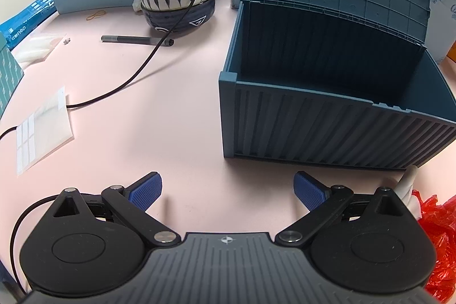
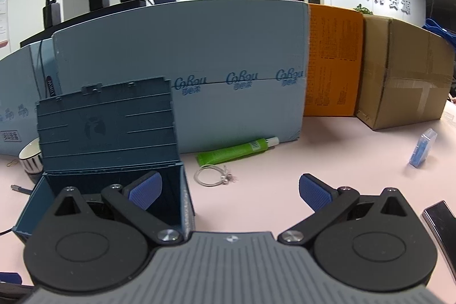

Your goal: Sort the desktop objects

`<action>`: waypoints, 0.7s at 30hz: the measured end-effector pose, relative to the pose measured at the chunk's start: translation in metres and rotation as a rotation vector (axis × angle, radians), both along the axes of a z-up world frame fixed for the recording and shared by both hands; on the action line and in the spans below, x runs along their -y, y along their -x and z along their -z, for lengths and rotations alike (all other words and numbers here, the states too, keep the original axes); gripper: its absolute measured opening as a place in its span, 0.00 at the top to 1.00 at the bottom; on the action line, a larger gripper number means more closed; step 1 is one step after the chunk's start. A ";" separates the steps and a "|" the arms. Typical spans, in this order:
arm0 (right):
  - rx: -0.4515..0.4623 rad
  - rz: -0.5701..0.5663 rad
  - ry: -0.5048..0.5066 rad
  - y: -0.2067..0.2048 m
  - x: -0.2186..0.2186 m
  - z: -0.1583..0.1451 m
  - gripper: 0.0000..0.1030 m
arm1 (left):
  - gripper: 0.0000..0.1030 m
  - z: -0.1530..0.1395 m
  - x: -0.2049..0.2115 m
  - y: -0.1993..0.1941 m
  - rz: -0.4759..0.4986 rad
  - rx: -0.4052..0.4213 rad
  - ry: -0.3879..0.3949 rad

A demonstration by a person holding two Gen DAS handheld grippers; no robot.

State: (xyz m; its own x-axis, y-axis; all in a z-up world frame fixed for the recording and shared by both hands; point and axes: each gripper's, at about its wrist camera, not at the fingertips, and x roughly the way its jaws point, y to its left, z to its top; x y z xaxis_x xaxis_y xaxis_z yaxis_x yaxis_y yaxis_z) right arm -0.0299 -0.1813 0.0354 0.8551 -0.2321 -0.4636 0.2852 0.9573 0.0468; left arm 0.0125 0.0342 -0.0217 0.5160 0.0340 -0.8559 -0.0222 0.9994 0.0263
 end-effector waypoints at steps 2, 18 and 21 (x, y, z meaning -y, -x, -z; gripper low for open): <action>0.008 -0.011 0.004 0.000 -0.002 -0.001 0.00 | 0.04 0.000 -0.001 0.001 -0.001 0.000 0.001; 0.018 0.006 -0.030 0.008 0.004 0.003 0.00 | 0.04 0.000 -0.001 0.002 -0.011 0.010 0.017; 0.008 0.001 -0.043 0.010 0.008 0.005 0.00 | 0.04 0.001 0.002 0.004 -0.014 0.008 0.017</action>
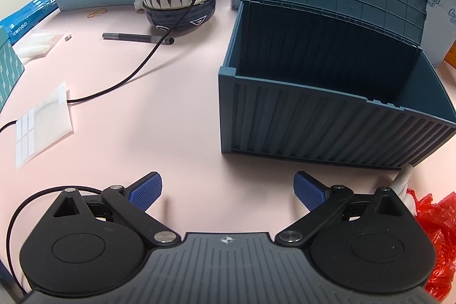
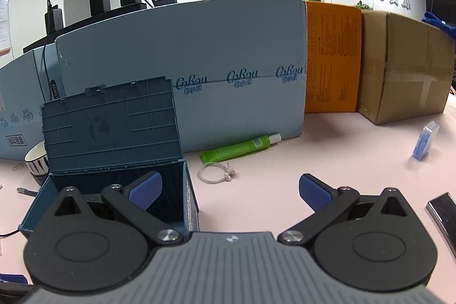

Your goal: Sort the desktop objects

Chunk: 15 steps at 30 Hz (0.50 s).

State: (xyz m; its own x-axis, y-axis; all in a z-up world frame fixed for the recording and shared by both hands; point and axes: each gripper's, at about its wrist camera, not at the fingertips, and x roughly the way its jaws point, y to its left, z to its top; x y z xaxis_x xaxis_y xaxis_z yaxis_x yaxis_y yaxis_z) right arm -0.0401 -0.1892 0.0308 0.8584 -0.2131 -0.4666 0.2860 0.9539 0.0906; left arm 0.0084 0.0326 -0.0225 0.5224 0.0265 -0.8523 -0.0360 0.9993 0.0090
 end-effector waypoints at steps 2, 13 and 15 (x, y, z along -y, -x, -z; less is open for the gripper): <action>-0.007 0.000 0.005 0.003 0.002 0.001 0.00 | 0.04 0.001 0.003 0.002 0.000 0.001 -0.004; -0.079 -0.024 -0.032 0.021 0.015 0.015 0.00 | 0.04 -0.005 0.008 0.008 -0.024 0.022 -0.021; -0.090 -0.037 -0.035 0.025 0.014 0.017 0.00 | 0.04 -0.005 0.006 0.008 -0.036 0.020 -0.016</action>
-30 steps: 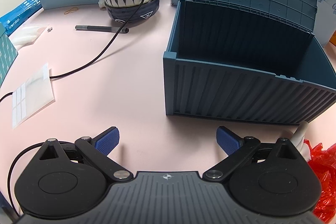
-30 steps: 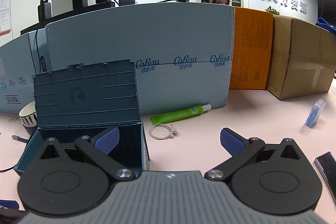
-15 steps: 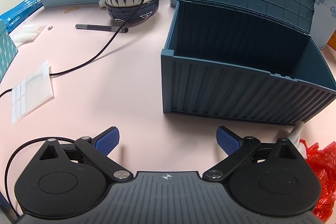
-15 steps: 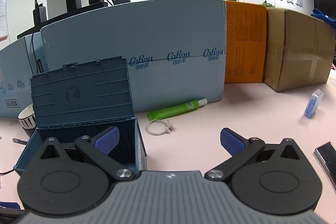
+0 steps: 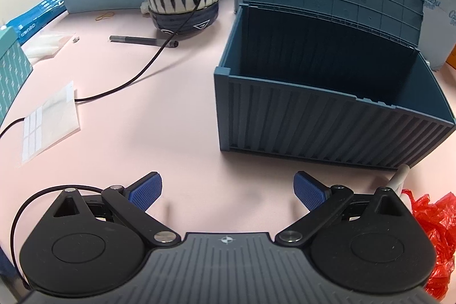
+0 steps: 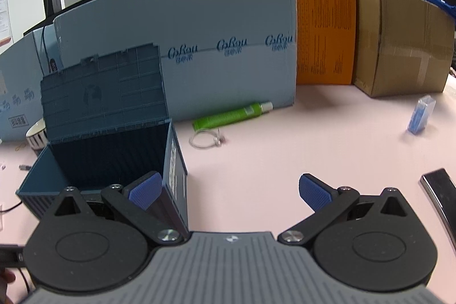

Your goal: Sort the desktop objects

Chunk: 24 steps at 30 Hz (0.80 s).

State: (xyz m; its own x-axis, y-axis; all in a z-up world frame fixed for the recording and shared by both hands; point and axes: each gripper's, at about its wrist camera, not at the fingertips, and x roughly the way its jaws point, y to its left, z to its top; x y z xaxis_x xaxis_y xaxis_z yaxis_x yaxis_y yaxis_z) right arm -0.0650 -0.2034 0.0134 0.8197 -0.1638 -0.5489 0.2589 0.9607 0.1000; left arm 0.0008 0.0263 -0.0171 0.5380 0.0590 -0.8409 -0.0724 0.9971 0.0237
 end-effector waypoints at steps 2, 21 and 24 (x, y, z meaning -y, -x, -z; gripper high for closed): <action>-0.016 -0.021 -0.006 0.003 -0.001 0.002 0.00 | 0.04 0.000 0.000 0.002 -0.006 -0.004 0.002; -0.162 -0.183 -0.070 0.036 -0.020 0.025 0.00 | 0.04 0.013 0.012 0.030 0.054 -0.034 -0.041; -0.163 -0.188 -0.080 0.042 -0.018 0.026 0.00 | 0.04 0.016 0.019 0.033 0.083 -0.043 -0.033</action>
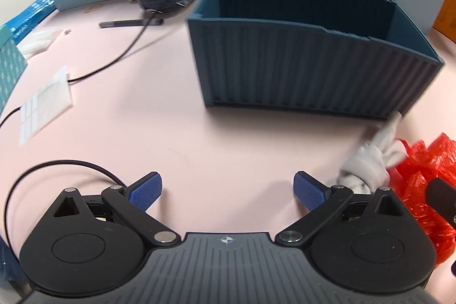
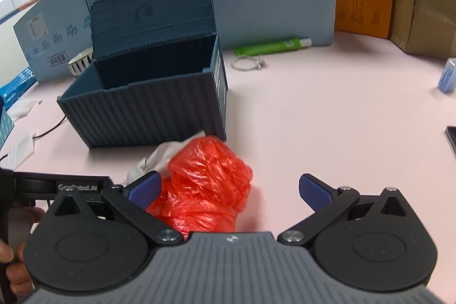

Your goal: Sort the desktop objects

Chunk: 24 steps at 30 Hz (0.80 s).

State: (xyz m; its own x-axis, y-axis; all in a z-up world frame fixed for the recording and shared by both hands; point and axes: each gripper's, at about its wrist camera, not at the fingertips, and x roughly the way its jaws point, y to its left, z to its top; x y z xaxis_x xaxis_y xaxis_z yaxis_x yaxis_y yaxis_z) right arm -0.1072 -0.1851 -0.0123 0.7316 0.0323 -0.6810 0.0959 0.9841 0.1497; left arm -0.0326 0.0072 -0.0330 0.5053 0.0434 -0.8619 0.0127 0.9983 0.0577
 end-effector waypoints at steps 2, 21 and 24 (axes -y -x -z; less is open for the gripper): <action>0.005 -0.001 -0.005 0.003 0.002 0.000 0.00 | 0.04 0.002 0.005 0.003 0.025 0.000 0.008; -0.011 0.128 0.001 0.011 0.043 0.003 0.00 | 0.04 0.007 0.070 0.024 0.340 -0.003 0.102; -0.009 0.155 0.016 0.010 0.054 0.002 0.00 | 0.04 0.007 0.089 0.027 0.391 0.000 0.104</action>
State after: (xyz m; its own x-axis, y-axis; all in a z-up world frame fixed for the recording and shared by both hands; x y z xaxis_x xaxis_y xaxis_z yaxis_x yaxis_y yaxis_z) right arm -0.1174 -0.2395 -0.0140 0.7207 -0.0916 -0.6872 0.2486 0.9595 0.1328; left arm -0.0600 -0.0819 -0.0403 0.4665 -0.2398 -0.8514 0.3923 0.9188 -0.0438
